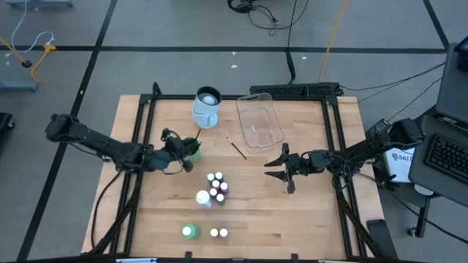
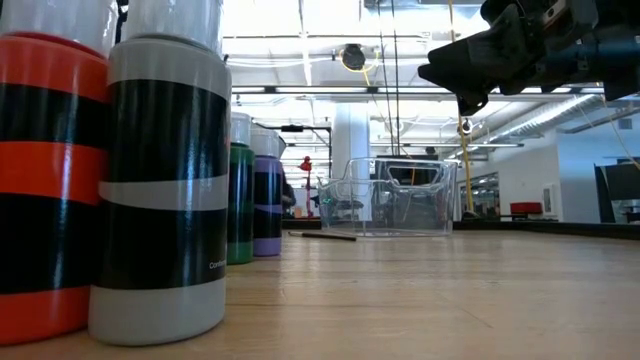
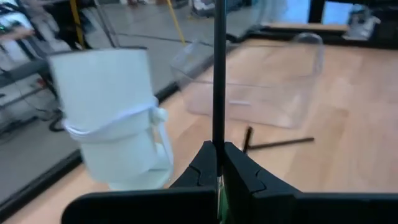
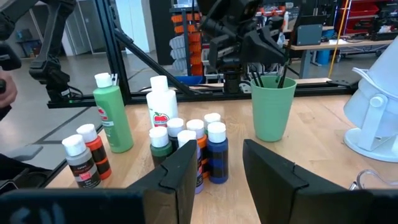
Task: Pick & Place Paint Supplies
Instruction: Put the silver paintbrush into the green cup
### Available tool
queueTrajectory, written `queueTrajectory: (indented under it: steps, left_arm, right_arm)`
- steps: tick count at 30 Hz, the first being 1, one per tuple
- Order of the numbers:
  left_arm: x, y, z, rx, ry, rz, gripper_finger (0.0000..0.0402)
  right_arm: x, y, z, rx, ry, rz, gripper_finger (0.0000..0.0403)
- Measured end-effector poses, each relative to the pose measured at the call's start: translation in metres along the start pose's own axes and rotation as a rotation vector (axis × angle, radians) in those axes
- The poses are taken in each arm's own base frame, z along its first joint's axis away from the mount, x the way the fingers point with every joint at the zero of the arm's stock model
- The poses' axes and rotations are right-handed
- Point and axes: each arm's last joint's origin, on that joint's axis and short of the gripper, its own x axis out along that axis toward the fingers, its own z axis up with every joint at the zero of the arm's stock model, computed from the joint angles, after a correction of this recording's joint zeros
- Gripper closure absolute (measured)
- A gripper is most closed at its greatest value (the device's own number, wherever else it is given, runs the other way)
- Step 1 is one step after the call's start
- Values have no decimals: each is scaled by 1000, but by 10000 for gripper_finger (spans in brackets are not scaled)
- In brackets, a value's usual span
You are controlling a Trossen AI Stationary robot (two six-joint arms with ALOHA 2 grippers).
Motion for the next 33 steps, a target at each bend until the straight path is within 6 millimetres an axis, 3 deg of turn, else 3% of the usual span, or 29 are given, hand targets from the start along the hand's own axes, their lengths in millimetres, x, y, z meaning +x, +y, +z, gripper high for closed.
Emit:
queueTrajectory:
  steps: [33]
  left_arm:
    - [9,8,-12,-45,167,-95,381]
  right_arm:
    - [0,0,0,19,0,0,277]
